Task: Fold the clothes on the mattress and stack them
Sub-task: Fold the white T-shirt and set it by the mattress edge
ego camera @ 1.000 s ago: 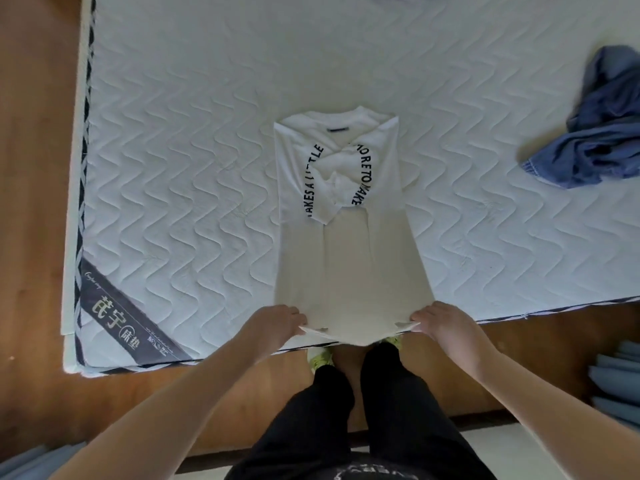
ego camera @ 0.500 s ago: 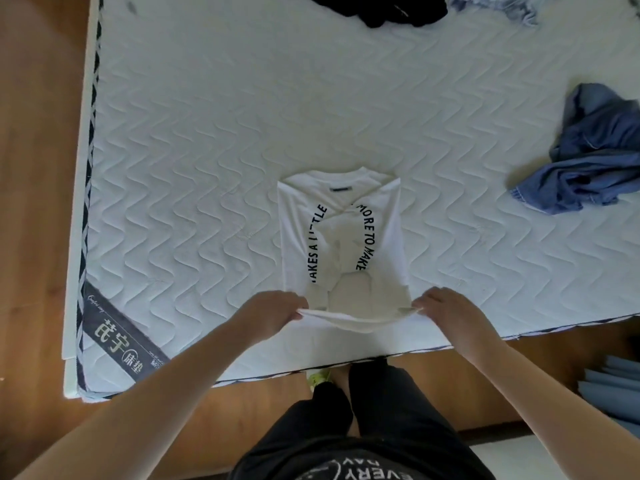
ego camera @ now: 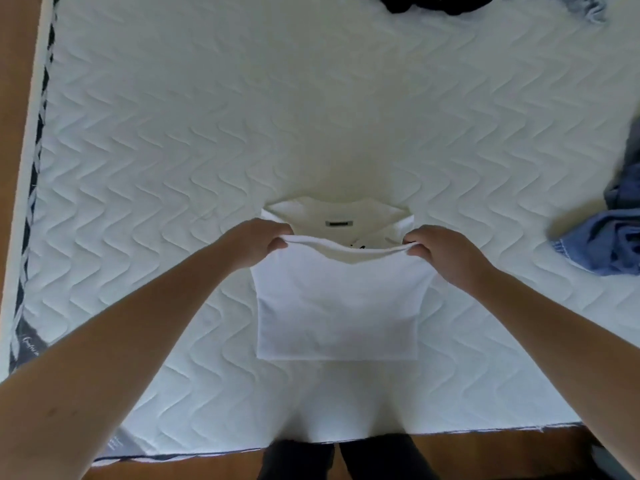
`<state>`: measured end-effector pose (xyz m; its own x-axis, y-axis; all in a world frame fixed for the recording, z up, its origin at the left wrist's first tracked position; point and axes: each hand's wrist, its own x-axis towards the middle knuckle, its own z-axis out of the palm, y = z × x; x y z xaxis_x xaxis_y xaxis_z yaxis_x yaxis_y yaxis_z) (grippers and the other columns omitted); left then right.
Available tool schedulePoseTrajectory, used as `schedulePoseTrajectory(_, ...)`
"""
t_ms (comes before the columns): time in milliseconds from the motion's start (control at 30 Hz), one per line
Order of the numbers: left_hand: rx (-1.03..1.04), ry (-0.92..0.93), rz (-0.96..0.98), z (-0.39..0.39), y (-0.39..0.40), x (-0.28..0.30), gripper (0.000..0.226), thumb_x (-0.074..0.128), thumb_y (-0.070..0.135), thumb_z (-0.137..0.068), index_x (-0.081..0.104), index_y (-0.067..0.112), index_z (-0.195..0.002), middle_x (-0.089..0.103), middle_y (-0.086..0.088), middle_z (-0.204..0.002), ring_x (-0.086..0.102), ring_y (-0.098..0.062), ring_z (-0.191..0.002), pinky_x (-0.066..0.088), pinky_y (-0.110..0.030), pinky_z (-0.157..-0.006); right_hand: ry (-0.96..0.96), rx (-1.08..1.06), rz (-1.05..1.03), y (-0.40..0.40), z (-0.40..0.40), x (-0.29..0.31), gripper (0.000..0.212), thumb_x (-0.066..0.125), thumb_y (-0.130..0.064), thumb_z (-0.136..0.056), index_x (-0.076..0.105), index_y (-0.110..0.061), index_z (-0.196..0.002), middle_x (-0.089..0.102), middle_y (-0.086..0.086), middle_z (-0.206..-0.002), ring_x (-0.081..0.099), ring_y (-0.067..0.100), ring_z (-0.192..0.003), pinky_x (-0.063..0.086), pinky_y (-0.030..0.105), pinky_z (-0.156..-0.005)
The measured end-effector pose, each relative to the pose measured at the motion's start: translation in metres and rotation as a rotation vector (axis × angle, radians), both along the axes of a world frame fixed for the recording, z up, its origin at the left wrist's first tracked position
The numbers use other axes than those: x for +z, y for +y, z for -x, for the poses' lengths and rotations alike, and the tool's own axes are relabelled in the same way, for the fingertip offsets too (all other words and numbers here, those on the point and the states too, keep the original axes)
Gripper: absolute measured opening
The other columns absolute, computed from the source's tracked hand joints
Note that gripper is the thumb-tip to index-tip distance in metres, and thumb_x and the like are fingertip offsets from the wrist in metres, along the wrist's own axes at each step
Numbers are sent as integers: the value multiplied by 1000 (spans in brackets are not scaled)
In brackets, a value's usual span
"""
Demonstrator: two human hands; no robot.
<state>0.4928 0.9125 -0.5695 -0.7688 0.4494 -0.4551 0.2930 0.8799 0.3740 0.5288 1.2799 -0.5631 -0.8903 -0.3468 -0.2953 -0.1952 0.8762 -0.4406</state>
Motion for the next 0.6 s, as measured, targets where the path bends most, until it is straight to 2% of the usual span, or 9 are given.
schedulePoseTrajectory(167,84,-64,64,56,-2,-48,11,57,26,-97,62,23,-106,60,-1,-88,59,-25,-84,37,-30,-67,3,-84,6,-4,59,-54,18,62,-20,-94,69,-12,-109,68,7,-94,62,29,-86,35,29,-70)
schedulePoseTrajectory(300,120,-80,87,91,3,-84,11,60,26,-95,62,20,-104,54,0,-84,57,-26,-84,39,-30,-69,-20,-132,16,-11,93,-98,20,60,-19,-96,68,-9,-111,69,9,-99,62,30,-92,40,31,-74)
schedulePoseTrajectory(467,118,-78,133,119,6,-119,7,59,26,-96,61,21,-100,52,6,-78,53,-22,-79,37,-29,-67,-61,-219,-2,-11,115,-137,18,59,-21,-96,68,-11,-107,67,8,-93,61,28,-88,43,34,-73)
schedulePoseTrajectory(600,96,-94,202,124,10,-135,10,60,25,-95,62,19,-103,56,0,-90,55,-23,-86,40,-30,-70,-89,-225,-46,-16,122,-156,22,63,-20,-94,69,-10,-112,65,9,-100,58,29,-98,43,34,-80)
